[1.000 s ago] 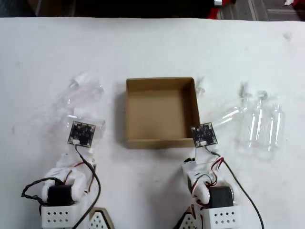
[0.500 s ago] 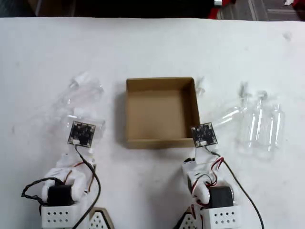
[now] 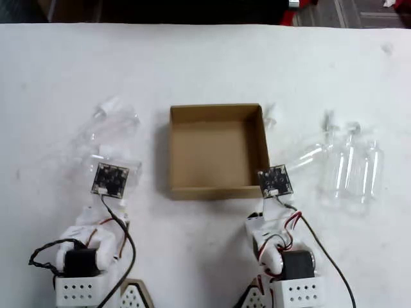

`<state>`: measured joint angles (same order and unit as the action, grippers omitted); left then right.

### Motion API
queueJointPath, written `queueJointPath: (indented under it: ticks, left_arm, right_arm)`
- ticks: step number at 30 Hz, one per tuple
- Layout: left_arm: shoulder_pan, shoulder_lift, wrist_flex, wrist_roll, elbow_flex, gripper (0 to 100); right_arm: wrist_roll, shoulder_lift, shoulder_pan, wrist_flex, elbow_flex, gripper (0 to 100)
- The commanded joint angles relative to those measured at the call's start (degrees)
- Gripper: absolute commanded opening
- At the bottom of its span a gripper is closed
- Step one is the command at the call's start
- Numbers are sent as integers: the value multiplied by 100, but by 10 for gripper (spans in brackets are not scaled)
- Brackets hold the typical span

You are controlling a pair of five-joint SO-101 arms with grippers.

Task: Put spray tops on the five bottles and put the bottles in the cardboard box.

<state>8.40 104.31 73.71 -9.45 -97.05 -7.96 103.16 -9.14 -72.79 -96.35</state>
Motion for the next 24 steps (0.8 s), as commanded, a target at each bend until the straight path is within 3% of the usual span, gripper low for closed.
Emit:
queueJointPath:
  ticks: [1, 8, 15, 24]
  left_arm:
    - [13, 31, 9, 79, 9, 24]
    - [66, 31, 9, 79, 237, 23]
    - [470, 40, 97, 35, 1899, 24]
    - [2440, 40, -563, 35, 3956, 23]
  right_arm:
    - [-44, 31, 31, -13, -53, 18]
    - [-44, 31, 48, -13, -53, 18]
    - [-44, 31, 48, -13, -53, 18]
    - [-44, 31, 57, -13, -53, 18]
